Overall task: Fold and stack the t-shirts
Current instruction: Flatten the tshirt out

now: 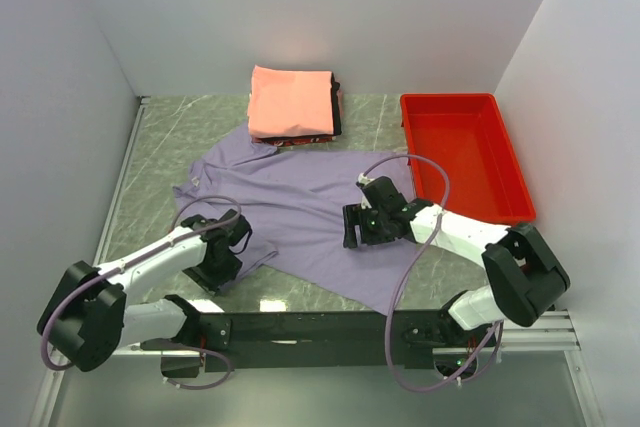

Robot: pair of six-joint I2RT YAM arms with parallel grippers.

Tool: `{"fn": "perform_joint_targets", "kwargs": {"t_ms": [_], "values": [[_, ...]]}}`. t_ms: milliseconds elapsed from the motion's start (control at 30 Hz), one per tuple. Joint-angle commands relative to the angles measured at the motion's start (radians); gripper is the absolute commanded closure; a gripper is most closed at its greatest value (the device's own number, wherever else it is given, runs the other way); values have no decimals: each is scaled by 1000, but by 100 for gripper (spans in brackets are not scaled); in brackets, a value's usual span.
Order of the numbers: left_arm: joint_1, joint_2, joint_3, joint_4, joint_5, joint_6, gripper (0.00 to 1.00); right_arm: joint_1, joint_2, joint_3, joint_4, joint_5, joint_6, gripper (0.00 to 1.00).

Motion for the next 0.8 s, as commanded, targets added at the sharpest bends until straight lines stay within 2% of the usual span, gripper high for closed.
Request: {"fn": "perform_joint_targets", "kwargs": {"t_ms": [0, 100, 133, 167, 200, 233, 400, 500, 633, 767], "values": [[-4, 6, -53, 65, -12, -59, 45, -9, -44, 2, -4, 7, -11, 19], [-1, 3, -80, 94, -13, -73, 63, -9, -57, 3, -7, 18, -7, 19], [1, -1, -81, 93, -15, -76, 78, -9, -62, 3, -11, 21, -8, 19], [-1, -6, -81, 91, -29, -82, 87, -9, -67, 5, -17, 27, -11, 19], [1, -12, -81, 91, -38, -86, 95, -9, -76, 8, -22, 29, -11, 19], [1, -27, -74, 87, -50, -94, 99, -9, -82, 9, -33, 32, -14, 19], [1, -104, 9, -50, -220, -129, 99, -9, -137, 12, -80, 43, -16, 19], [-1, -211, 60, -137, -297, -172, 99, -9, -180, -1, -131, 41, 6, 19], [1, -338, 68, -191, -348, -200, 99, -1, -240, -27, -210, 49, 52, 19], [1, -454, 74, -254, -385, -253, 99, 82, -323, -41, -318, 113, 127, 19]]}}
